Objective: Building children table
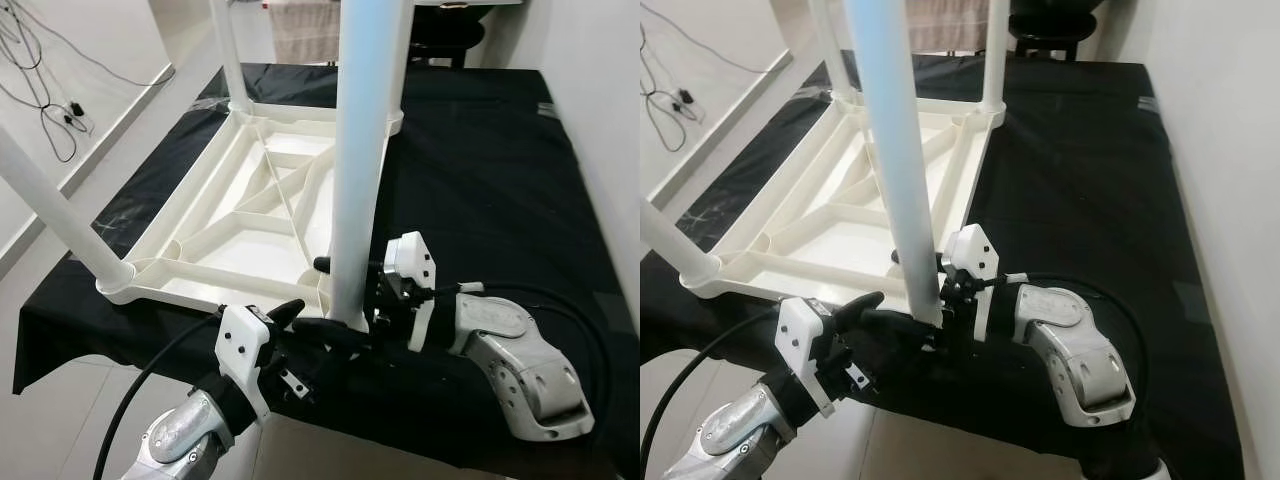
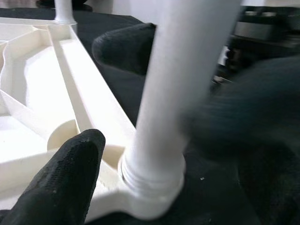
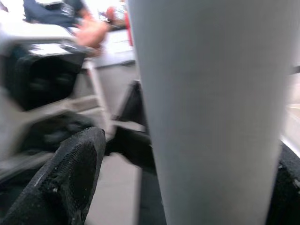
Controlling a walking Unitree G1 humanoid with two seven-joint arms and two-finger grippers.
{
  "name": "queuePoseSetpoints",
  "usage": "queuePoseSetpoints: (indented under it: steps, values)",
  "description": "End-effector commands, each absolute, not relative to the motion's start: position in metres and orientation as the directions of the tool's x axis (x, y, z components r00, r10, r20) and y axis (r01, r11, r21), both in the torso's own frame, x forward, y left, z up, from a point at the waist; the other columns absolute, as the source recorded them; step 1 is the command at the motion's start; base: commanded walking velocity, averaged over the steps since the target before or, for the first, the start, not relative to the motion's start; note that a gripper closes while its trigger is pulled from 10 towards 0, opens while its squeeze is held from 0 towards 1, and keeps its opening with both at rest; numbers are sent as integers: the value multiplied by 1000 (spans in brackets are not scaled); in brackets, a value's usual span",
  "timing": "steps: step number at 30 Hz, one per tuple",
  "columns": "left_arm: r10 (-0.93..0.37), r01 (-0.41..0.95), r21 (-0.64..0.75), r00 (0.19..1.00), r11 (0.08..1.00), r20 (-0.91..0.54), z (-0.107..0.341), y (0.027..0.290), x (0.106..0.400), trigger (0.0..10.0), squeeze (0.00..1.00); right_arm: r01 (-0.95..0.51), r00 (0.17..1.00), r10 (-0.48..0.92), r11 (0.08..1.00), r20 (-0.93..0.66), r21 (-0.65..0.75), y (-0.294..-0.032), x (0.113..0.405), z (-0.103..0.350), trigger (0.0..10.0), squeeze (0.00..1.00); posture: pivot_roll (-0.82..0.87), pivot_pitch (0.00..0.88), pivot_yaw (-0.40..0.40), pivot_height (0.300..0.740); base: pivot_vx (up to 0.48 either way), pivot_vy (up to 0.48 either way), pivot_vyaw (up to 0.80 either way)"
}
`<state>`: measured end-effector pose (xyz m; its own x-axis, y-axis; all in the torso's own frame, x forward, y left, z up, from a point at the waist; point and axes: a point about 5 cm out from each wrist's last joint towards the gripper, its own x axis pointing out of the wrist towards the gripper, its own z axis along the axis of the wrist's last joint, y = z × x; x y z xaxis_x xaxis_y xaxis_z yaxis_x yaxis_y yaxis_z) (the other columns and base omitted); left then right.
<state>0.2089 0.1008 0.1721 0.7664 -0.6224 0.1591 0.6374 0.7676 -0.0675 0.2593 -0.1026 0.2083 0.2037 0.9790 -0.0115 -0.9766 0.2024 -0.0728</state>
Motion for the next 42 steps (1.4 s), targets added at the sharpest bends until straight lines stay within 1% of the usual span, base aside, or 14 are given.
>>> queuePoseSetpoints:
  steps: [1,3,14,15,17,18,19,21,34,35,38,39,40,42]
  values:
    - [-604,618,-57,781,784,158,172,104,209,10000,0,-1000,8,1000,8,5,-13,-90,241,204,1765,0,-29,192,23,740,0,0,0]
    - [-604,618,-58,781,784,158,172,104,209,10000,0,-1000,-12,1000,-12,11,-6,-91,240,203,0,0,-30,195,28,740,0,0,0]
    - [-607,621,-60,779,782,157,173,105,209,10000,0,-996,86,996,86,7,-12,-98,247,200,0,0,-34,201,28,740,0,0,0]
    - [-605,619,-59,780,783,158,173,105,209,10000,0,-941,338,941,337,-21,-20,-105,266,194,0,0,-42,205,27,740,0,0,0]
    - [-605,619,-59,780,783,158,173,105,209,10000,0,-941,338,941,337,-21,-20,-105,266,194,0,0,-42,205,27,740,0,0,0]
    - [-604,618,-59,781,784,159,173,106,209,10000,0,-837,547,836,545,-44,-43,-113,280,189,0,0,-46,206,24,740,0,0,0]
    - [-603,618,-58,781,784,159,173,106,210,10000,0,-455,890,451,886,-63,-88,-143,303,185,0,0,-53,208,23,740,0,0,0]
    - [-603,617,-58,782,785,159,173,107,210,10000,0,-152,986,144,984,-85,-98,-171,304,179,0,0,-53,208,23,740,0,0,0]
    - [-595,610,-56,786,790,166,174,107,212,10000,0,194,981,-194,964,14,-183,-239,320,199,0,0,-43,198,26,740,0,0,0]
    - [-594,609,-56,787,791,166,174,107,212,10000,0,168,985,-171,969,-6,-181,-233,321,197,10000,0,-42,198,29,740,0,0,0]
    - [-594,609,-58,788,791,165,174,108,213,10000,0,89,996,-90,987,2,-136,-206,322,194,10000,0,-33,193,39,740,0,0,0]
    - [-594,609,-59,787,791,165,173,109,213,10000,0,21,1000,-19,994,25,-104,-192,322,196,10000,722,-29,194,39,740,0,0,0]
    - [-595,609,-59,787,791,164,173,109,213,10000,0,-88,995,92,993,49,-80,-177,321,199,10000,1000,-29,194,39,740,0,0,0]
    - [-595,610,-60,787,790,164,173,109,213,10000,0,-234,967,240,970,90,-68,-159,320,205,10000,1000,-29,191,41,740,0,0,0]
